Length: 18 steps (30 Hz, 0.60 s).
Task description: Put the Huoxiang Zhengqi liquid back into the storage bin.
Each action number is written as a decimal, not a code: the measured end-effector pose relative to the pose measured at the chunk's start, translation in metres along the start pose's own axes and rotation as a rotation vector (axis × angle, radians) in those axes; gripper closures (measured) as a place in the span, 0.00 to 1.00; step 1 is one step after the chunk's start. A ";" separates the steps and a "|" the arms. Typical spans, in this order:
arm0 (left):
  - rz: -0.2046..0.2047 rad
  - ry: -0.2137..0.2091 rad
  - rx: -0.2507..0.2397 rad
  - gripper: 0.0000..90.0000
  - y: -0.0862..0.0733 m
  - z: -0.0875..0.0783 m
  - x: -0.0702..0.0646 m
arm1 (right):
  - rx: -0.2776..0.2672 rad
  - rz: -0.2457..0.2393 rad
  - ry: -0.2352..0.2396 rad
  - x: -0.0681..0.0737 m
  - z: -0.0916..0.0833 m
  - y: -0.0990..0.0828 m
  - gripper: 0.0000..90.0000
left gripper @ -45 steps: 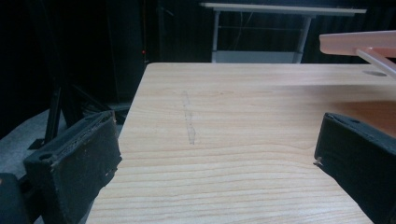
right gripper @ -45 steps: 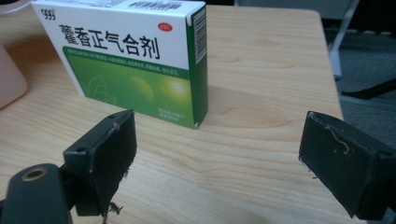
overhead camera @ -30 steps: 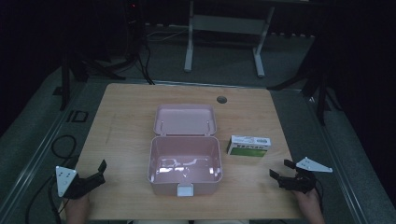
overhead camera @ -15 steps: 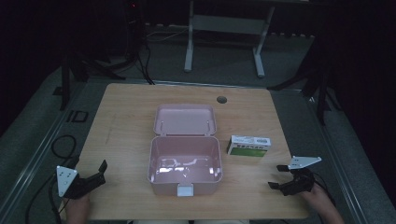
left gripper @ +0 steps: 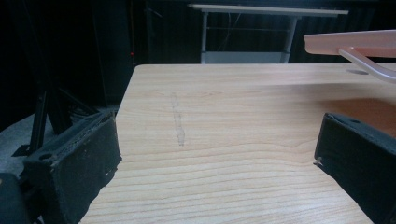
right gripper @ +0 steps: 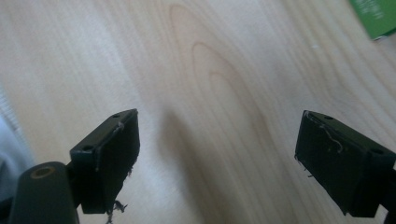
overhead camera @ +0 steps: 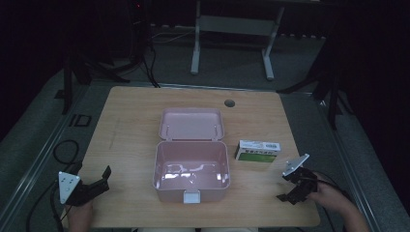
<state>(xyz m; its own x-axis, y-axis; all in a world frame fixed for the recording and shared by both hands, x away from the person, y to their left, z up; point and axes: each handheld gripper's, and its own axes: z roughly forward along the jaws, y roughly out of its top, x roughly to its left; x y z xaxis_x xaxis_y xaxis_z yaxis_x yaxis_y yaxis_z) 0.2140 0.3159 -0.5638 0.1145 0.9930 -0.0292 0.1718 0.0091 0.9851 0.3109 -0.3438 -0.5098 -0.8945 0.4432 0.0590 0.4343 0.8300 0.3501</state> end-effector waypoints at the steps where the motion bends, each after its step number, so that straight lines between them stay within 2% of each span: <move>1: 0.000 0.000 0.000 0.00 0.000 0.000 0.000 | 0.024 -0.009 -0.001 0.001 0.000 0.003 0.15; 2: -0.001 -0.001 0.000 0.00 0.000 0.000 0.000 | 0.024 -0.009 -0.001 0.001 0.000 0.003 0.15; 3: -0.002 -0.001 0.000 0.00 0.000 0.000 0.000 | 0.049 -0.015 0.002 0.001 -0.001 0.006 0.15; 4: -0.003 -0.001 0.000 0.00 0.000 0.000 0.000 | 0.100 -0.029 0.012 0.002 0.000 0.011 0.14; 6: -0.004 -0.003 0.000 0.00 0.000 0.000 0.000 | 0.148 -0.052 0.003 0.003 0.000 0.016 0.14; 8: -0.006 -0.005 -0.001 0.00 0.000 0.000 0.000 | 0.189 -0.081 0.001 0.004 -0.001 0.020 0.14; 9: -0.006 -0.005 -0.001 0.00 0.000 0.000 0.000 | 0.189 -0.081 0.001 0.004 -0.001 0.020 0.14; 10: -0.006 -0.007 -0.001 0.00 0.000 0.000 0.001 | 0.222 -0.104 0.002 0.005 -0.001 0.025 0.14; 11: -0.006 -0.007 -0.001 0.00 0.000 0.000 0.001 | 0.222 -0.104 0.002 0.005 -0.001 0.025 0.14; 12: -0.006 -0.008 -0.001 0.00 0.000 0.000 0.001 | 0.256 -0.127 -0.005 0.007 -0.002 0.028 0.15; 13: -0.006 -0.008 -0.001 0.00 0.000 0.000 0.001 | 0.256 -0.127 -0.005 0.007 -0.002 0.028 0.15; 15: -0.006 -0.010 -0.001 0.00 0.000 0.000 0.001 | 0.314 -0.139 -0.018 0.007 -0.003 0.032 0.15; 16: -0.006 -0.010 -0.001 0.00 0.000 0.000 0.001 | 0.314 -0.139 -0.018 0.007 -0.003 0.032 0.15; 17: -0.006 -0.010 -0.001 0.00 0.000 0.000 0.001 | 0.358 -0.149 -0.033 0.007 -0.003 0.035 0.15; 18: -0.006 -0.010 -0.001 0.00 0.000 0.000 0.001 | 0.379 -0.150 -0.029 0.007 -0.003 0.037 0.15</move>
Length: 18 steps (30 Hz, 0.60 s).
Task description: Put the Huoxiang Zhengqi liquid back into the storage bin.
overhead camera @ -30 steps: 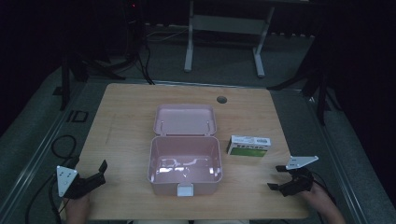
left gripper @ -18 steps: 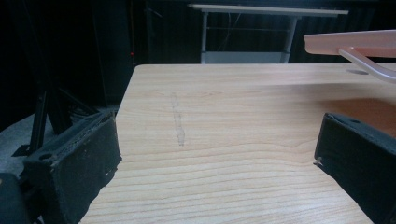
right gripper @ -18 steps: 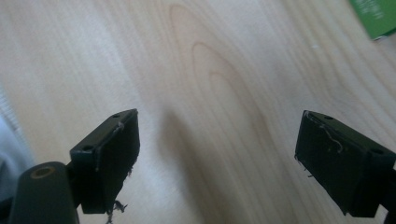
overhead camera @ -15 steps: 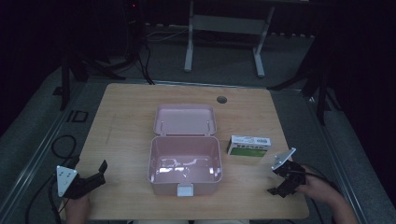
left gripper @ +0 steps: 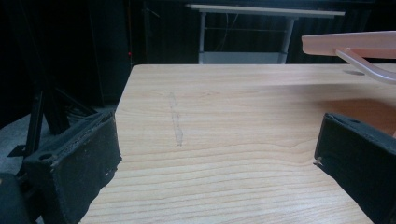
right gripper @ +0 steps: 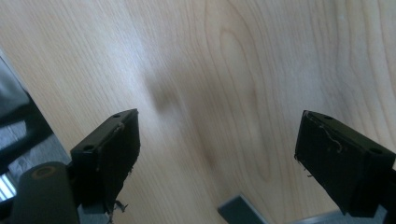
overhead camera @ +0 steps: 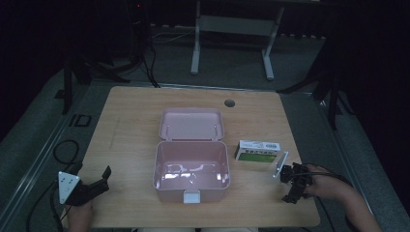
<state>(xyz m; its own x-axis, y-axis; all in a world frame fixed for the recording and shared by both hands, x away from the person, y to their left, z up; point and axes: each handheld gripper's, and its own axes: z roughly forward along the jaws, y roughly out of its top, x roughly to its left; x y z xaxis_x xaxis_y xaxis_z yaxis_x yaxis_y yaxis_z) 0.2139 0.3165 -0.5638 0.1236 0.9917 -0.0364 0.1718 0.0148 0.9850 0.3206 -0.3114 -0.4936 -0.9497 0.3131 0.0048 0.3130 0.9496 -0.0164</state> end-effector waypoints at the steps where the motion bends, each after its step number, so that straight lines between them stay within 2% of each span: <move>1: 0.000 0.000 0.000 0.00 0.000 0.000 0.000 | 0.000 0.000 0.000 0.000 0.000 0.000 0.15; 5: -0.001 -0.002 0.000 0.00 0.000 0.000 0.000 | 0.064 -0.053 0.033 0.005 -0.002 0.007 0.14; 7: -0.001 -0.003 -0.001 0.00 0.000 0.000 0.000 | 0.088 -0.096 0.027 0.010 -0.003 0.010 0.13; 8: -0.001 -0.004 0.000 0.00 0.000 0.000 0.000 | 0.094 -0.099 0.038 0.011 -0.004 0.011 0.13; 9: -0.001 -0.004 -0.001 0.00 0.000 0.000 0.000 | 0.090 -0.092 0.057 0.011 -0.004 0.013 0.13; 11: -0.001 -0.005 0.000 0.00 0.000 0.000 0.000 | 0.081 -0.093 0.045 0.012 -0.005 0.016 0.13; 16: -0.002 -0.007 0.000 0.00 0.000 0.000 0.000 | 0.066 -0.132 0.044 0.017 -0.011 0.024 0.17; 18: -0.002 -0.006 0.000 0.00 0.000 0.000 0.000 | 0.050 -0.152 0.025 0.017 -0.014 0.028 0.17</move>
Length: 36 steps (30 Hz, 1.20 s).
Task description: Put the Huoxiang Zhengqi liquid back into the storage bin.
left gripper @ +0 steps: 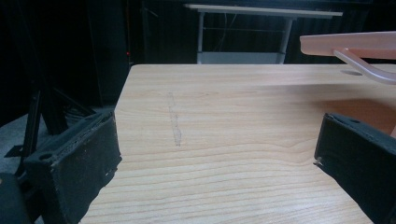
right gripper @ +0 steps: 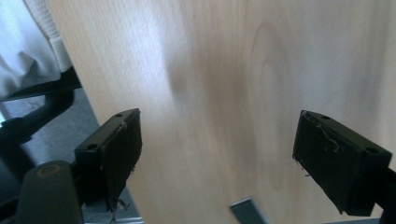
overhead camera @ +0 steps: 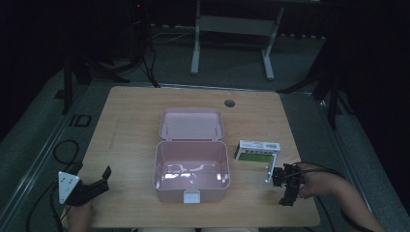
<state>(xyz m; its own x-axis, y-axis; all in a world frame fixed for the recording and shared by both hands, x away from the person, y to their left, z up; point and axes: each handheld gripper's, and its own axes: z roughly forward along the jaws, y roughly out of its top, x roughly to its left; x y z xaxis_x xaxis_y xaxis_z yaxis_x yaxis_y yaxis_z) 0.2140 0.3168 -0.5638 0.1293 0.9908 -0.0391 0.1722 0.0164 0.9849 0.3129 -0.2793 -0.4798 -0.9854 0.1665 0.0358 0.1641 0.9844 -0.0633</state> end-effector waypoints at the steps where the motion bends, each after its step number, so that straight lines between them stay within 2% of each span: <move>1: 0.000 0.000 0.000 0.00 0.000 0.000 0.000 | -0.007 -0.007 -0.007 0.000 -0.002 0.001 0.18; 3: 0.000 -0.001 0.000 0.00 0.000 0.000 0.000 | -0.018 -0.019 -0.017 -0.001 -0.005 0.003 0.18; 4: 0.000 -0.001 0.000 0.00 0.000 0.000 0.000 | -0.029 -0.023 -0.023 -0.003 -0.011 0.004 0.23; 6: 0.000 -0.001 0.000 0.00 0.000 0.000 0.000 | -0.035 -0.037 -0.039 -0.004 -0.017 0.005 0.23; 7: 0.000 -0.001 0.000 0.00 0.000 0.000 0.000 | -0.055 -0.045 -0.059 -0.006 -0.023 0.005 0.23; 10: 0.000 -0.002 0.001 0.00 0.000 0.000 0.000 | -0.075 -0.049 -0.074 -0.009 -0.031 0.005 0.23; 13: 0.001 -0.002 0.000 0.00 0.000 0.000 0.000 | -0.093 -0.049 -0.101 -0.018 -0.048 0.006 0.26; 15: 0.000 -0.002 0.001 0.00 0.000 0.000 0.000 | -0.097 -0.053 -0.108 -0.020 -0.050 0.006 0.26; 18: 0.000 -0.004 0.001 0.00 0.000 0.000 0.000 | -0.113 -0.059 -0.132 -0.030 -0.063 0.010 0.29; 23: 0.000 -0.006 0.001 0.00 0.000 0.000 0.000 | -0.113 -0.068 -0.152 -0.038 -0.070 0.015 0.30; 24: -0.001 -0.006 0.001 0.00 0.000 0.000 0.000 | -0.124 -0.085 -0.179 -0.042 -0.073 0.019 0.32; 28: -0.001 -0.008 0.001 0.00 0.000 0.000 0.000 | -0.137 -0.100 -0.204 -0.047 -0.076 0.023 0.32; 33: -0.001 -0.007 0.001 0.00 0.000 0.000 0.000 | -0.130 -0.113 -0.205 -0.058 -0.075 0.034 0.37; 36: -0.004 -0.009 0.001 0.00 0.000 0.000 0.001 | -0.128 -0.121 -0.222 -0.066 -0.075 0.041 0.38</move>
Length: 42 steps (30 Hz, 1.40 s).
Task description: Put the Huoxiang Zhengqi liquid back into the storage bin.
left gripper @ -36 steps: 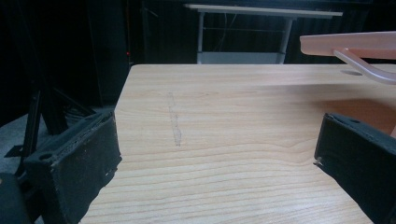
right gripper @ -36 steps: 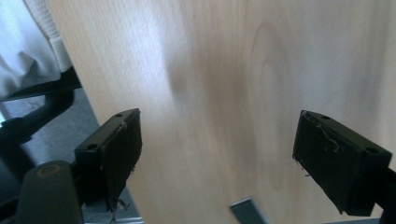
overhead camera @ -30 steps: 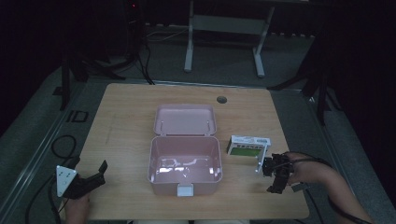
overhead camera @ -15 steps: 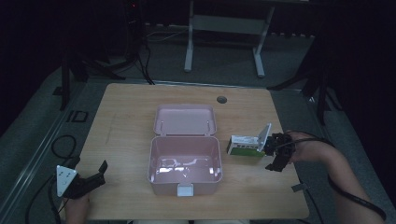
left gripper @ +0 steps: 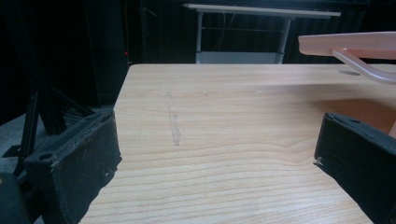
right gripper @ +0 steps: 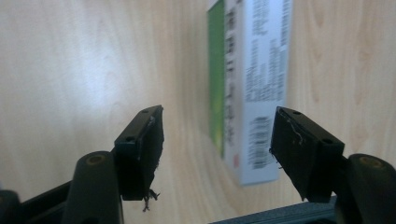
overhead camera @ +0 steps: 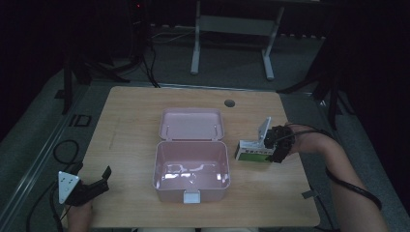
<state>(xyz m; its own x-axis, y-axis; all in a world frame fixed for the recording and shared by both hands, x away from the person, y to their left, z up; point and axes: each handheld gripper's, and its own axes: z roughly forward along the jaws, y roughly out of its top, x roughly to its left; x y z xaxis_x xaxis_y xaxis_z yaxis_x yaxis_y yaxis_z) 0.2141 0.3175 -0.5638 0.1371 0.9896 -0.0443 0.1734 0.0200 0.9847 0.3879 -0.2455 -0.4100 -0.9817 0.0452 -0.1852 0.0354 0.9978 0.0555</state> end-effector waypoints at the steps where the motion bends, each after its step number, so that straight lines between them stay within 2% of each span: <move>1: 0.001 0.001 0.002 0.00 0.000 0.000 0.000 | 0.007 0.000 -0.016 -0.005 0.002 0.004 0.39; 5: 0.002 -0.001 0.002 0.00 0.000 0.000 0.000 | 0.030 -0.006 -0.023 -0.012 0.005 0.007 0.42; 7: -0.001 -0.002 0.001 0.00 0.000 0.000 0.000 | 0.022 0.001 -0.008 -0.019 0.009 0.010 0.42; 16: 0.003 -0.002 0.002 0.00 0.000 0.000 0.000 | 0.036 0.004 0.028 -0.031 0.025 0.014 0.49; 29: 0.005 -0.002 0.001 0.00 0.000 0.000 0.000 | 0.056 -0.018 0.073 -0.034 0.050 0.019 0.58; 34: 0.006 -0.002 0.002 0.00 0.000 0.000 -0.001 | 0.071 -0.026 0.091 -0.034 0.055 0.022 0.60; 38: 0.008 -0.001 0.002 0.00 0.000 0.000 -0.001 | 0.081 -0.020 0.095 -0.036 0.058 0.023 0.63; 42: 0.007 0.000 0.002 0.00 0.000 0.000 -0.001 | 0.086 -0.034 0.093 -0.035 0.059 0.023 0.66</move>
<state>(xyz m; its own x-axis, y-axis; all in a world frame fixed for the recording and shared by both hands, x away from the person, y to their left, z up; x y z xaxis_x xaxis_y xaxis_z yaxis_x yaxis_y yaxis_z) 0.2144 0.3168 -0.5638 0.1381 0.9897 -0.0378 0.1741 0.0133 0.9846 0.4346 -0.2210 -0.4604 -0.9955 0.0103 -0.0938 0.0136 0.9993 -0.0348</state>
